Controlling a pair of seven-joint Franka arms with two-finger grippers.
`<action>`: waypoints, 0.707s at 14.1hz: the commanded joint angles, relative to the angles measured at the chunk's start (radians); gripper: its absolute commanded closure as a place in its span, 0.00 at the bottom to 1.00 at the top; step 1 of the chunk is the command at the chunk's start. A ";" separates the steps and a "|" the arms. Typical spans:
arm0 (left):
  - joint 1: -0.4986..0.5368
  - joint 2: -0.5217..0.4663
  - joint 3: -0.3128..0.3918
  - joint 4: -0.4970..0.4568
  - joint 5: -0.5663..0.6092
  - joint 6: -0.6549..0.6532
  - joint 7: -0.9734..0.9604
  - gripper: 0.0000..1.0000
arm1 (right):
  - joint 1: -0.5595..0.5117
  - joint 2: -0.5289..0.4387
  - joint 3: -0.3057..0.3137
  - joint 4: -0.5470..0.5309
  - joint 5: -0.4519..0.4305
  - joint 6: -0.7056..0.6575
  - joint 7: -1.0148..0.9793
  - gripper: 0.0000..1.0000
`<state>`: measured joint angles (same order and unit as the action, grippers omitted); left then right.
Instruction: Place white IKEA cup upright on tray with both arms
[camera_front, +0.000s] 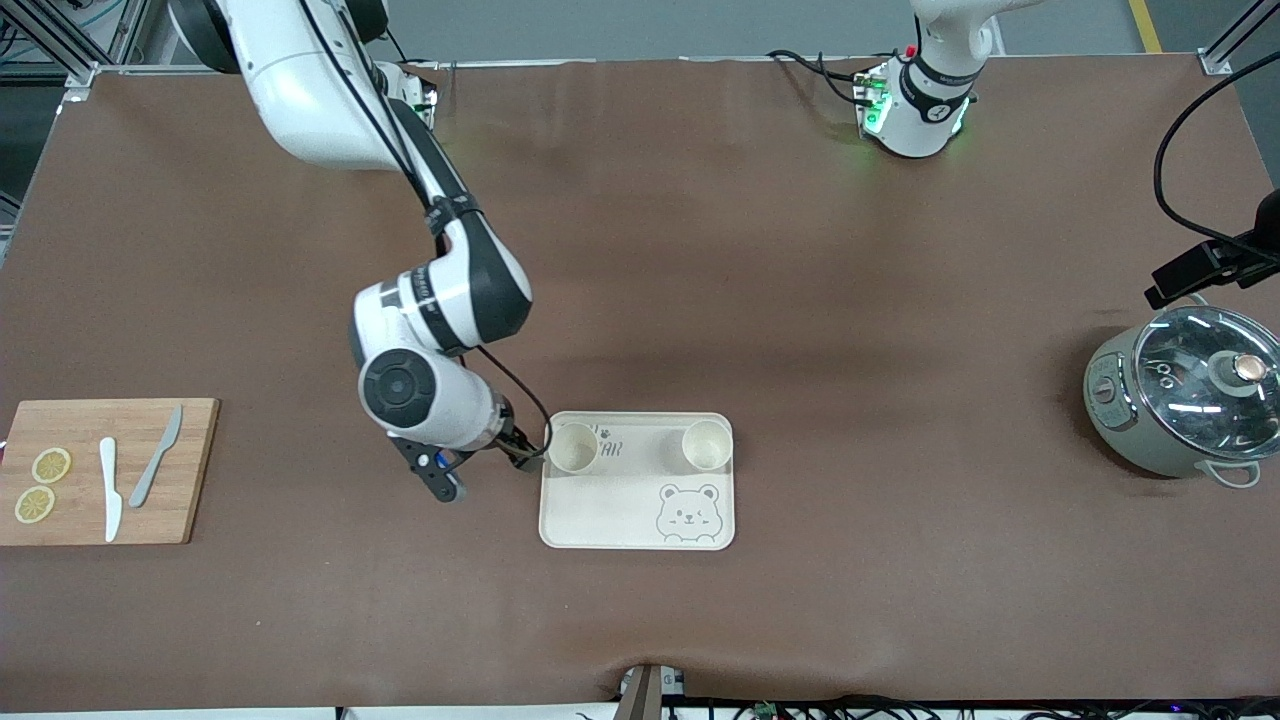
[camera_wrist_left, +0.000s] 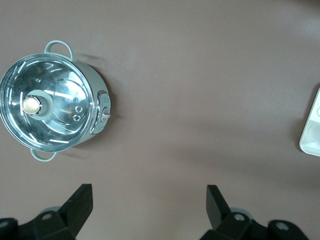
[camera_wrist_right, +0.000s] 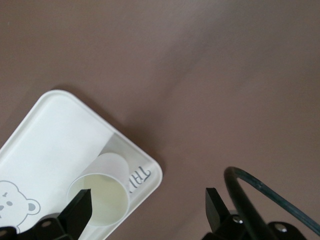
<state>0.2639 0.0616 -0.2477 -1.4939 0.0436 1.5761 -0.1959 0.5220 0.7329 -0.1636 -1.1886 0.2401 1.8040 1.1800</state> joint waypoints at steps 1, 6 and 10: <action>0.003 -0.023 -0.011 -0.009 -0.005 0.002 0.021 0.00 | -0.014 -0.074 0.000 0.012 -0.050 -0.086 -0.029 0.00; 0.006 -0.026 -0.057 -0.008 -0.001 0.002 0.019 0.00 | -0.071 -0.284 -0.002 -0.185 -0.062 -0.158 -0.310 0.00; -0.047 -0.042 -0.004 -0.011 -0.008 -0.001 0.062 0.00 | -0.169 -0.452 -0.004 -0.397 -0.064 -0.106 -0.570 0.00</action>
<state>0.2546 0.0499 -0.2921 -1.4931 0.0436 1.5761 -0.1735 0.4063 0.4027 -0.1815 -1.4281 0.1878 1.6576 0.7393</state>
